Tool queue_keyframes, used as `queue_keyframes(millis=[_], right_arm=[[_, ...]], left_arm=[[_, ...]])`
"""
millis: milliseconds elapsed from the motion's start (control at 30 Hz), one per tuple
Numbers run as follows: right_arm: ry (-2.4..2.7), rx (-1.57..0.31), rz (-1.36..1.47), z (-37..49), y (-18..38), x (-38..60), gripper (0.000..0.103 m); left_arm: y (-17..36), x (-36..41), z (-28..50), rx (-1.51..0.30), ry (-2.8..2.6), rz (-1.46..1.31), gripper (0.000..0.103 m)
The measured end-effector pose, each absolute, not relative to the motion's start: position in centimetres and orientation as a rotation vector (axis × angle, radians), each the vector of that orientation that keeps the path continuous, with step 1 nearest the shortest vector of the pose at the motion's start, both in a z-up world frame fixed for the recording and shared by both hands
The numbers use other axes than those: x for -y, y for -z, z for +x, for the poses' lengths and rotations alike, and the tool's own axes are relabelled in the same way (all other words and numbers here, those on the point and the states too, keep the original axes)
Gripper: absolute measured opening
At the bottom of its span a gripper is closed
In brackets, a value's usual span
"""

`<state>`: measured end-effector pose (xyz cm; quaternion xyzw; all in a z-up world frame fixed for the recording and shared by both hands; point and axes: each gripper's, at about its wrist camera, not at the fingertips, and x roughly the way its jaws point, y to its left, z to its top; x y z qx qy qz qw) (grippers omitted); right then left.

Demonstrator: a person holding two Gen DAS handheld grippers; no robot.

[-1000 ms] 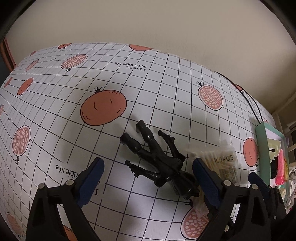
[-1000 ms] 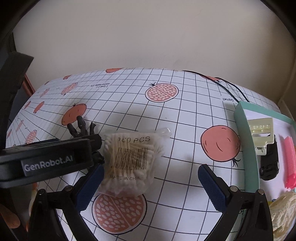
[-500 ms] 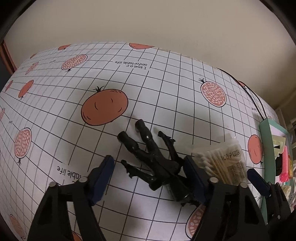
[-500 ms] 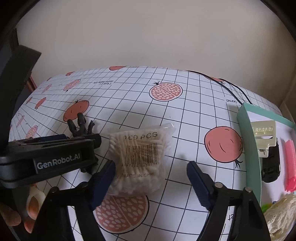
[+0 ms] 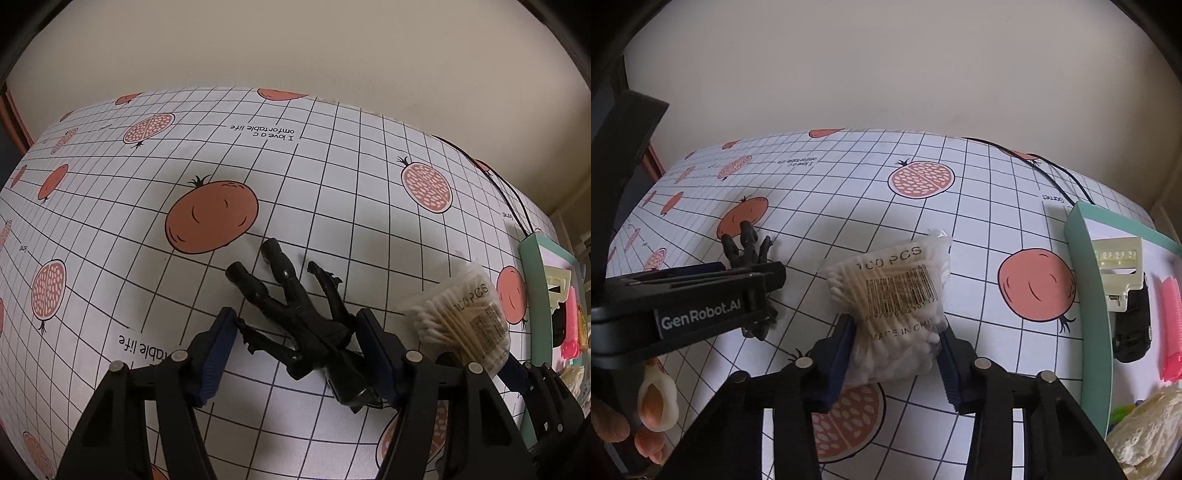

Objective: Organize objects
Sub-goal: 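Grasp the cotton swab bag with the right tool while the left tool grasps the black figure, then carry the cotton swab bag and black figure over the white tray with both tools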

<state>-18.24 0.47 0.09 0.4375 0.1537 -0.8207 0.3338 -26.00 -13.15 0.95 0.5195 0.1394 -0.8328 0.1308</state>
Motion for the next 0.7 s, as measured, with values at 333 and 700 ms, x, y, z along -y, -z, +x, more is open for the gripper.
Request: queue_keyframes(millis=[333,700], right_arm=[[2.154,-0.386,1.132,-18.3,-0.7,-0.9,0.037],[2.173,-0.366,1.096,-18.2,-2.4,-1.6,0.037]], left_arm=[[-1.1,13.0,-26.1,-0.419,2.422,1.513,0.067],[-1.8,12.9,-25.9,-0.438,2.429,1.502,0.067]])
